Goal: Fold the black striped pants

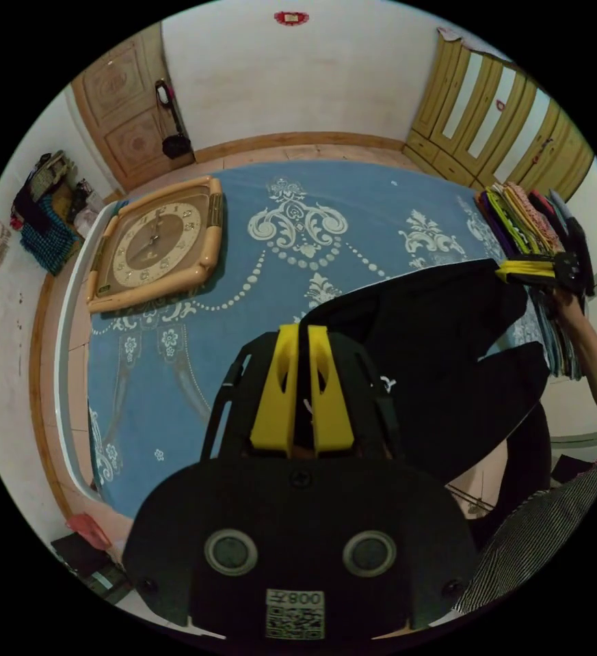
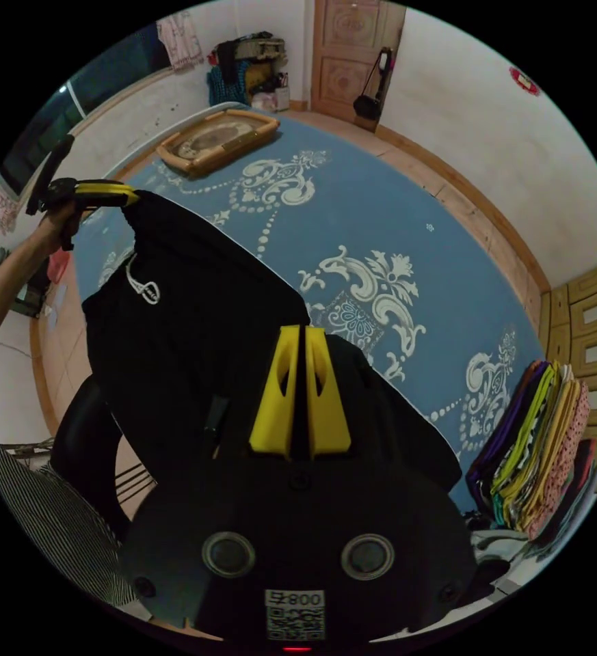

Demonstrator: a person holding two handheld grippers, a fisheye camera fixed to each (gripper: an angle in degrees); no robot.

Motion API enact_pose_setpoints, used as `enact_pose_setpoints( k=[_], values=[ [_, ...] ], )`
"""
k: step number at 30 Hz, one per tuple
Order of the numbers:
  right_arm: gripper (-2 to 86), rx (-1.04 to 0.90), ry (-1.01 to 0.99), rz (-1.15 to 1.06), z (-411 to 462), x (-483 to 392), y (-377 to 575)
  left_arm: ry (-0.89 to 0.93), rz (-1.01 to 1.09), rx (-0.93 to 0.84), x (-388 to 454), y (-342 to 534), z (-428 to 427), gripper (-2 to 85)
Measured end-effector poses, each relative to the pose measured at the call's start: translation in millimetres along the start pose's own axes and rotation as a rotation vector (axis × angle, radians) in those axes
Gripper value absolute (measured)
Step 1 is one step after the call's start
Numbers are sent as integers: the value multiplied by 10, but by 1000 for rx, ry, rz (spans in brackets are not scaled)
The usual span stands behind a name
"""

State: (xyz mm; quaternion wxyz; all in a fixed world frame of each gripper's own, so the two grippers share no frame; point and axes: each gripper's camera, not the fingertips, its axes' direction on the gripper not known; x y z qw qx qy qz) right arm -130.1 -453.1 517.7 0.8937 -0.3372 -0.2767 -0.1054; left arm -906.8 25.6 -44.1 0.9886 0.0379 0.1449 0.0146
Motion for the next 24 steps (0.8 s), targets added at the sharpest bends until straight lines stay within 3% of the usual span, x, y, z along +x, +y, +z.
enact_pose_setpoints(
  k=[13,24],
  values=[
    [11,66,12,-7,-582,-1283,1582,50,2,43,328,1455,-505,16],
    [13,-26,8,-51,-345,-2258,2680,58,-82,-34,398,2538,-375,14]
  ],
)
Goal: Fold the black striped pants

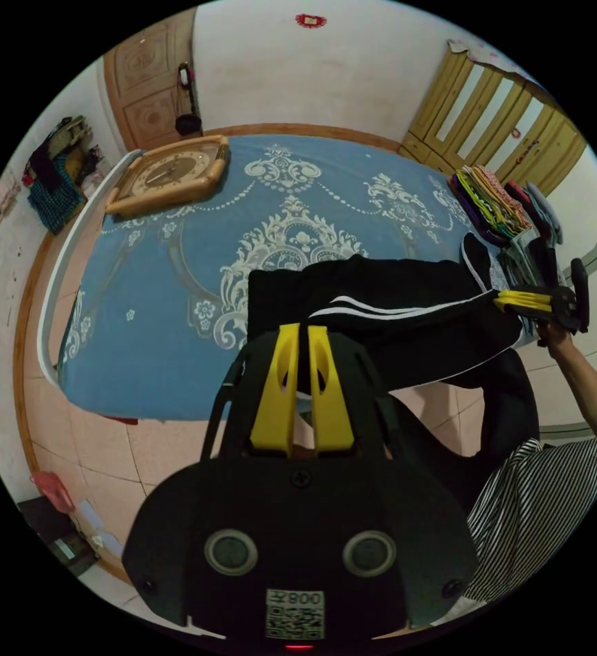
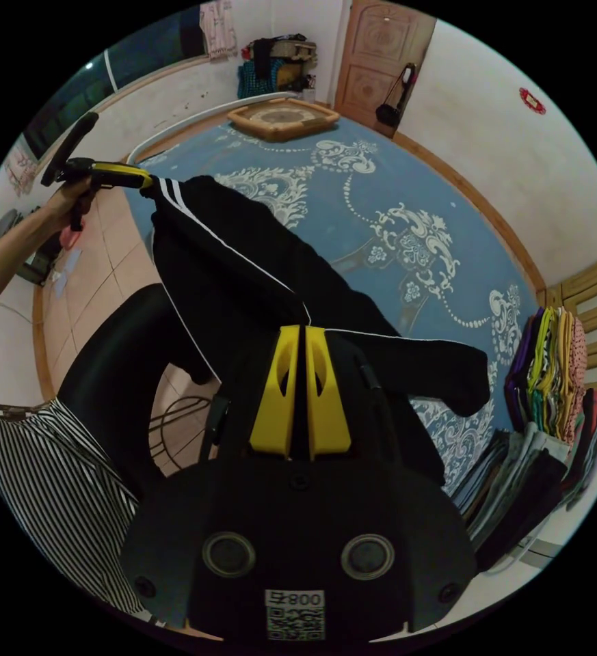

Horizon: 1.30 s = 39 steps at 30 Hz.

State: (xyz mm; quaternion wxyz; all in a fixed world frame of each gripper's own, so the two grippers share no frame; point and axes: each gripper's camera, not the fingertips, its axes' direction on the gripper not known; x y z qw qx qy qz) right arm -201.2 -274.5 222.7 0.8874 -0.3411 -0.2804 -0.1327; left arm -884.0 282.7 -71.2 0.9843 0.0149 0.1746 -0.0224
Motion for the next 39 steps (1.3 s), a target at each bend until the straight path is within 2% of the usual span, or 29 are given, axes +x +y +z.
enact_pose_setpoints(
  k=[14,25,39],
  values=[
    [13,-58,-57,-14,402,-748,960,-72,50,-1,-47,881,196,14],
    [17,-138,-113,-3,899,-973,1628,-98,25,-111,-134,1400,755,14],
    [25,-133,-210,104,1269,-692,2394,66,-127,-78,-296,1883,1291,11]
  ],
)
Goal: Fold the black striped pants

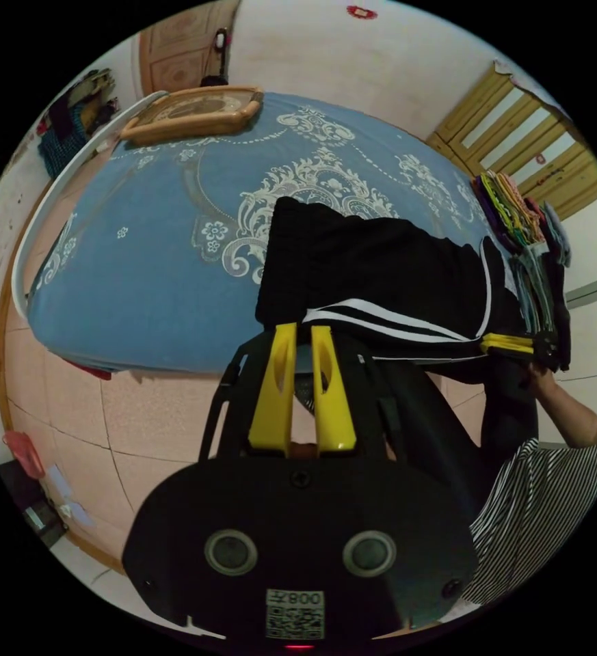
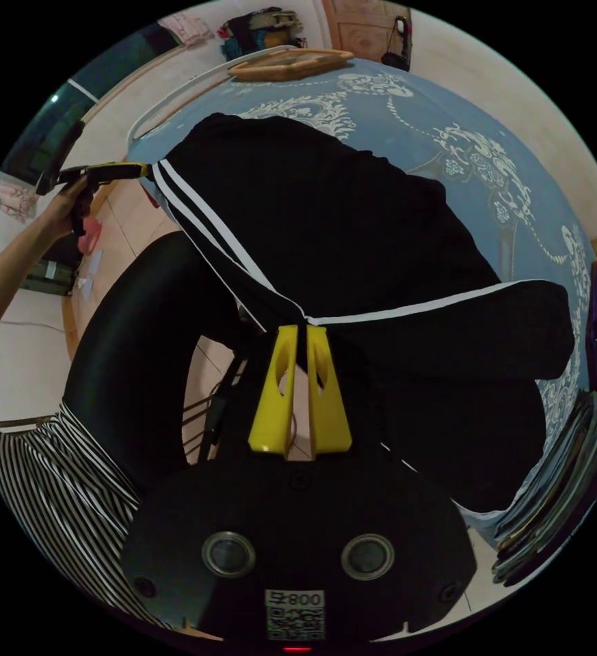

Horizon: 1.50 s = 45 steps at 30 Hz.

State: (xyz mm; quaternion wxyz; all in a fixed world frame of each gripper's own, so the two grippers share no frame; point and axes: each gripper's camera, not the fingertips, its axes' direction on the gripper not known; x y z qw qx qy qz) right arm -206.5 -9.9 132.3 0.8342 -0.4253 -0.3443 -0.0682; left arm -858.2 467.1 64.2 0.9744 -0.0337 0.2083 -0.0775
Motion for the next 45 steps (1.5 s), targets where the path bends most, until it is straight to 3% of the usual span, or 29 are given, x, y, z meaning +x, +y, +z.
enact_pose_setpoints(
  k=[8,12,17,23,29,34,38,45],
  values=[
    [23,85,-86,52,-77,339,399,16,-44,48,63,146,299,11],
    [24,37,-107,66,50,557,562,57,-87,50,95,194,487,13],
    [26,46,-122,75,14,828,707,115,-154,164,253,281,646,16],
    [28,100,-193,144,-110,1243,957,228,18,194,1010,145,1028,12],
    [25,188,-338,254,-351,1747,1268,284,273,28,1989,-187,1711,6],
    [10,250,-354,290,-681,2141,1498,204,409,-129,2585,-382,2232,3],
    [4,273,-313,305,-878,2457,1525,115,436,-244,2919,-514,2616,3],
    [2,133,-181,326,-894,2980,1553,139,425,-222,3310,-728,2951,4]
  ],
)
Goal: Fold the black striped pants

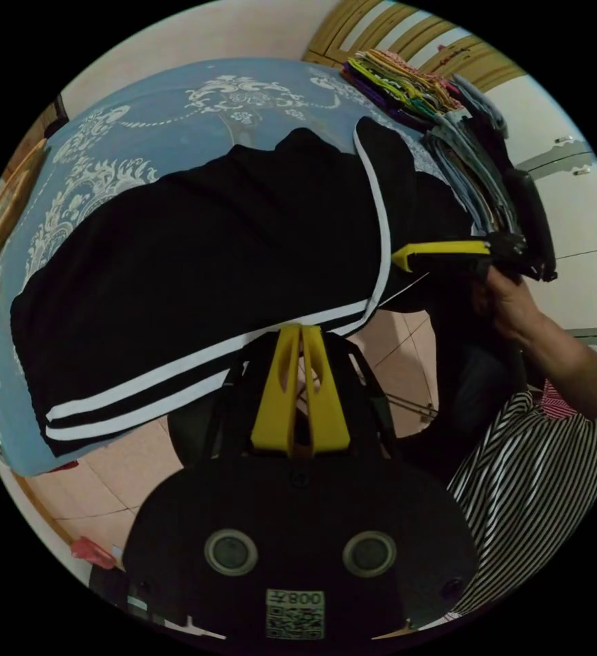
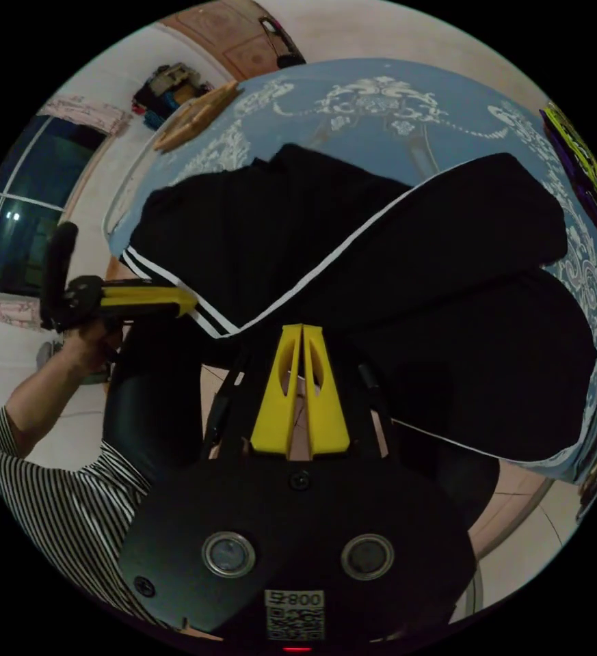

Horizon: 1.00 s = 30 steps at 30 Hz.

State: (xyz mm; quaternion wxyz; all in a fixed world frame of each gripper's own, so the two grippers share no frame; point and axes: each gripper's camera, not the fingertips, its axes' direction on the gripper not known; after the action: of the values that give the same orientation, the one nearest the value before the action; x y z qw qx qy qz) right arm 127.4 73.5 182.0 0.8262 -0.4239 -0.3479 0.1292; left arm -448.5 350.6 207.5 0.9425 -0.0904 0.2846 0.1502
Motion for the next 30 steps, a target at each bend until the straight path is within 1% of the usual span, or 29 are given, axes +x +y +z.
enact_pose_setpoints(
  k=[3,6,8,12,15,18,22,26,30],
  values=[
    [4,17,-17,4,-153,170,1,30,2,2,104,-200,158,6],
    [6,7,-25,14,-354,325,-36,133,18,67,227,-421,274,12],
    [8,41,-5,13,-538,420,-36,183,47,100,351,-627,366,23],
    [28,128,-7,73,-1009,812,-130,222,82,89,545,-978,570,48],
    [58,143,-11,135,-1284,1140,-316,238,90,70,696,-1257,750,59],
    [69,165,22,169,-1536,1388,-512,249,93,57,841,-1505,914,63],
    [71,121,119,193,-1750,1660,-773,235,94,32,1021,-1828,1143,66],
    [71,61,175,224,-1836,1894,-912,218,86,-10,1189,-2108,1384,62],
    [67,-60,219,243,-1833,2148,-959,191,86,-31,1341,-2296,1553,44]
  ],
)
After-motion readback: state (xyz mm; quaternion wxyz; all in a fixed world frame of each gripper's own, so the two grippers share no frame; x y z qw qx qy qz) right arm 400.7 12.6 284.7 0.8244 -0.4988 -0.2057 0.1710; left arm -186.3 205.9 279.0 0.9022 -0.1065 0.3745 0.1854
